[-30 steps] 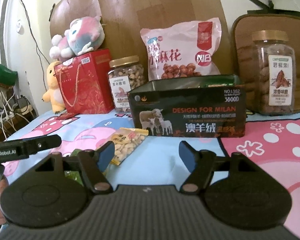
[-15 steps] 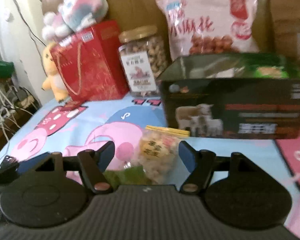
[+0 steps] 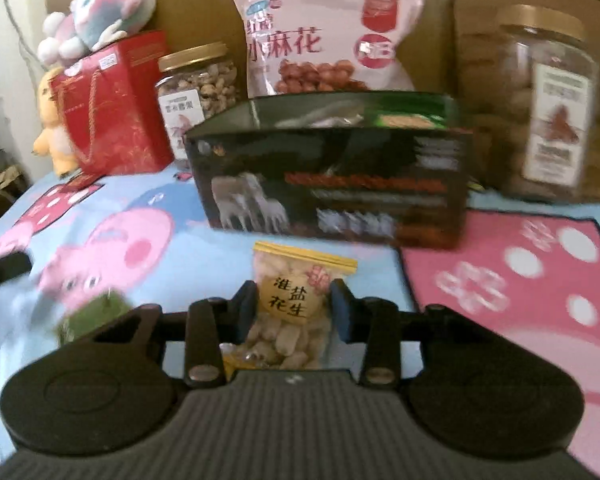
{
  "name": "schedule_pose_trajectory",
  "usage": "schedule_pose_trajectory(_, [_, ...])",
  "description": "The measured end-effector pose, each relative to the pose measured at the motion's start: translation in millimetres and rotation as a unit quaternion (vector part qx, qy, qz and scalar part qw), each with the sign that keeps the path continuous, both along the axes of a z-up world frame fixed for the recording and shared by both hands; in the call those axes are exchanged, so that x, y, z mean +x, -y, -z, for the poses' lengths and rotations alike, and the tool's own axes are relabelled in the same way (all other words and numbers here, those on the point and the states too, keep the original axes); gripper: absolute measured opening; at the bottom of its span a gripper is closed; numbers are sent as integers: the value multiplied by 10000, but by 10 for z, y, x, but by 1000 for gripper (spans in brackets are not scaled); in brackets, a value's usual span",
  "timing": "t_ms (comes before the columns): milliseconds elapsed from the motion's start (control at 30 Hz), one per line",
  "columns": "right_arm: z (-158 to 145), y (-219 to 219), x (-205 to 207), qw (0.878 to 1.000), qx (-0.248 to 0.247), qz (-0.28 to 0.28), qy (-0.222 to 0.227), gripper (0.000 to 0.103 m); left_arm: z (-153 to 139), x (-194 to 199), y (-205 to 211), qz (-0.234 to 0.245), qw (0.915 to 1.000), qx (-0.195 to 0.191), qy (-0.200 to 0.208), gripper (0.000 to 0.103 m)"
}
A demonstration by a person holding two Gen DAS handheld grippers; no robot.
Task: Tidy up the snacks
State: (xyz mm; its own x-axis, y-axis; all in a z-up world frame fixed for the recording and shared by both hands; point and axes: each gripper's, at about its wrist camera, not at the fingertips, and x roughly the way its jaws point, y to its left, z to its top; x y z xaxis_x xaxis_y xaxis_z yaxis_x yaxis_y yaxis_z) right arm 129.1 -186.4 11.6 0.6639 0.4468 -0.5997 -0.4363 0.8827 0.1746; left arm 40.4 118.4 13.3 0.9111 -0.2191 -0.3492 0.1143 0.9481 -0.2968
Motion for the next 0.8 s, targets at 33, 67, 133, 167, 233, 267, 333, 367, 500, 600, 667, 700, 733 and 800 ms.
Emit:
schedule_pose_trajectory(33, [-11,62,-109,9995,-22,-326,-26,43,-4,-10,9,61,10000,1,27,72])
schedule_pose_trajectory(67, [-11,74,-220,9977,-91,-672,0,43,-10,-20,12,125,9999,-7,54,72])
schedule_pose_trajectory(133, [-16,54,-519,9906,-447,-1262,279,46,-33,-47,33,247,9997,-13,57,72])
schedule_pose_trajectory(167, [-25,54,-660,9880,-640,-1324,472,46,-55,-68,45,382,9992,-121,21,72])
schedule_pose_trajectory(233, [-67,149,-870,9879,-676,-1155,780,62,-108,-118,97,711,9965,-440,-43,72])
schedule_pose_trajectory(267, [-82,232,-952,9892,-565,-1032,871,66,-136,-141,153,883,9948,-499,-44,72])
schedule_pose_trajectory(333, [-89,409,-1049,9927,-235,-785,889,71,-194,-154,361,1205,9922,-306,-50,72])
schedule_pose_trajectory(367, [-70,481,-1094,9946,-31,-684,777,71,-214,-147,488,1349,9907,-130,-68,72])
schedule_pose_trajectory(500, [20,501,-1218,9966,296,-478,609,71,-209,-11,933,1828,9825,313,-191,72])
schedule_pose_trajectory(600, [104,409,-1310,9963,160,-541,651,71,-154,135,1247,2153,9740,613,-346,72])
schedule_pose_trajectory(667, [143,346,-1329,9961,-80,-595,641,69,-72,248,1418,2248,9694,795,-585,72])
schedule_pose_trajectory(700, [163,320,-1336,9960,-227,-569,644,69,-29,309,1485,2296,9665,858,-756,66])
schedule_pose_trajectory(733, [175,306,-1342,9954,-330,-529,724,68,33,329,1533,2317,9636,923,-962,55])
schedule_pose_trajectory(800, [169,291,-1320,9951,-405,-479,765,62,102,343,1574,2313,9615,890,-1186,51])
